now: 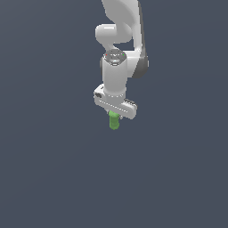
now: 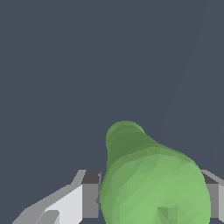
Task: Pick up the object and move it to a goal position.
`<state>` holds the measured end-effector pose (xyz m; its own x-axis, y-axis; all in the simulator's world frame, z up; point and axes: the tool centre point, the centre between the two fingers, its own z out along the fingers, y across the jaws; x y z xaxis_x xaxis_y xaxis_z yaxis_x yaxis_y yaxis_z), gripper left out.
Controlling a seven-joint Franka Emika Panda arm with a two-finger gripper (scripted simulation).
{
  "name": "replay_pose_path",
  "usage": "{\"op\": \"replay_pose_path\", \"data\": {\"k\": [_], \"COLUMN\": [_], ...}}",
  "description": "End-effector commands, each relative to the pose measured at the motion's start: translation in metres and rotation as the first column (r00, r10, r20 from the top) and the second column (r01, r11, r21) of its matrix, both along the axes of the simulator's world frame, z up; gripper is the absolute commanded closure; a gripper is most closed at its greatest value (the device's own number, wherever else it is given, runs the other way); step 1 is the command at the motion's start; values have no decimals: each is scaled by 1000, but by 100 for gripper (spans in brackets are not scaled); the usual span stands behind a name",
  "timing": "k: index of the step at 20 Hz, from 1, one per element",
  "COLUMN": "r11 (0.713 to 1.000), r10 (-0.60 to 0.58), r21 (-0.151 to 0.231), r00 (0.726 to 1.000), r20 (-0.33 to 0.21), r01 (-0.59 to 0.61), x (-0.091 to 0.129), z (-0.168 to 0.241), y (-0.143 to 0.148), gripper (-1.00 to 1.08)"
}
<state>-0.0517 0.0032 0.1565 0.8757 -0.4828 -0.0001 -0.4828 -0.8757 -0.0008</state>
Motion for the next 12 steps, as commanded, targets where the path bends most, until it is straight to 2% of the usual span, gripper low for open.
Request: {"op": "replay_pose_path", "data": {"k": [1, 12], "r11": [1000, 1000], "r10": [-1, -1], "r21": [1, 1], "r00": [1000, 1000], "r20": [1, 0], "r01": [1, 1], "x": [1, 7], "z": [21, 133], "y": [-13, -80], "gripper": [108, 108]}}
